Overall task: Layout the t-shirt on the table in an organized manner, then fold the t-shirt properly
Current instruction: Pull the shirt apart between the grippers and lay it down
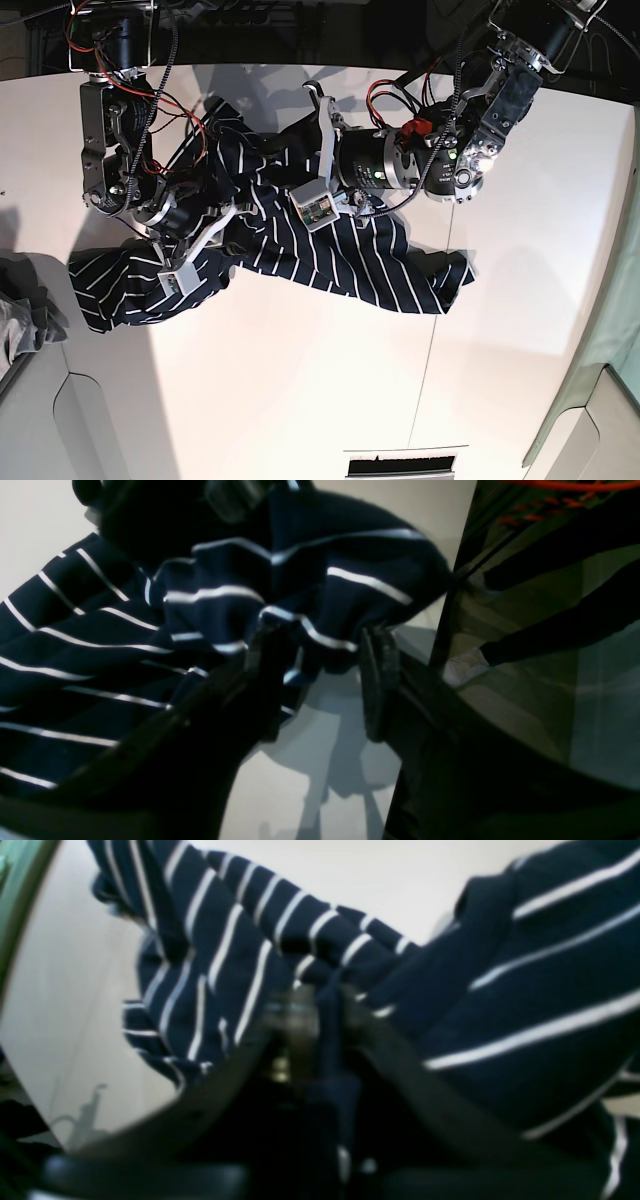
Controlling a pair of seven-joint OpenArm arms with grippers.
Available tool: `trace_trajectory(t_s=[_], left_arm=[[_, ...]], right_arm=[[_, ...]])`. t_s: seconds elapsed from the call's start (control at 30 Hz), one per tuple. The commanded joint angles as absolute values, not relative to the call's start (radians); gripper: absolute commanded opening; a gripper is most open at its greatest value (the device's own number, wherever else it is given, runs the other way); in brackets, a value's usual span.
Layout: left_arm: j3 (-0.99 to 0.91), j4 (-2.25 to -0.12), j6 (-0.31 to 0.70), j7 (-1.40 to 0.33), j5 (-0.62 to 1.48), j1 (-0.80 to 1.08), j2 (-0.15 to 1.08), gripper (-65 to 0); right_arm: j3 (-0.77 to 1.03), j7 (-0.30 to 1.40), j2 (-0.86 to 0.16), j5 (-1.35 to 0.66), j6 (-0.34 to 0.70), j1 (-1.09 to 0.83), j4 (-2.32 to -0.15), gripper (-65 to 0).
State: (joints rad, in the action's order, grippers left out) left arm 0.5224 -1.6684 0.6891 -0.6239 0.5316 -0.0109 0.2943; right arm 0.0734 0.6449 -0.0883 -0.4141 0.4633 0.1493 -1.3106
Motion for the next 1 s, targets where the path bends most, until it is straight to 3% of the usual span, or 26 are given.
trace_trajectory(t_s=[0.0, 0.43, 0.77, 0.97], left_arm=[[0.518, -1.687, 0.698, -0.603, 0.549, -0.025, 0.294, -38.1], [0.516, -1.687, 0.698, -0.604, 0.571, -0.025, 0.294, -38.1], [0.516, -1.787, 0.698, -0.705, 0.634, -0.024, 0.294, -38.1], [0.516, -1.8, 0.698, -0.754, 0.677, -0.017, 0.294, -38.1]], right_arm=[[0.075, 0.632, -0.091, -0.425, 0.466, 0.168, -1.327, -65.0], [0.121, 0.619, -0.097, -0.47, 0.532, 0.168, -1.392, -65.0], [0.402, 0.692, -0.181, -0.587, 0.547, 0.113, -1.67, -65.0], [0.564, 0.7, -0.255, -0.641, 0.546, -0.022, -1.699, -65.0]])
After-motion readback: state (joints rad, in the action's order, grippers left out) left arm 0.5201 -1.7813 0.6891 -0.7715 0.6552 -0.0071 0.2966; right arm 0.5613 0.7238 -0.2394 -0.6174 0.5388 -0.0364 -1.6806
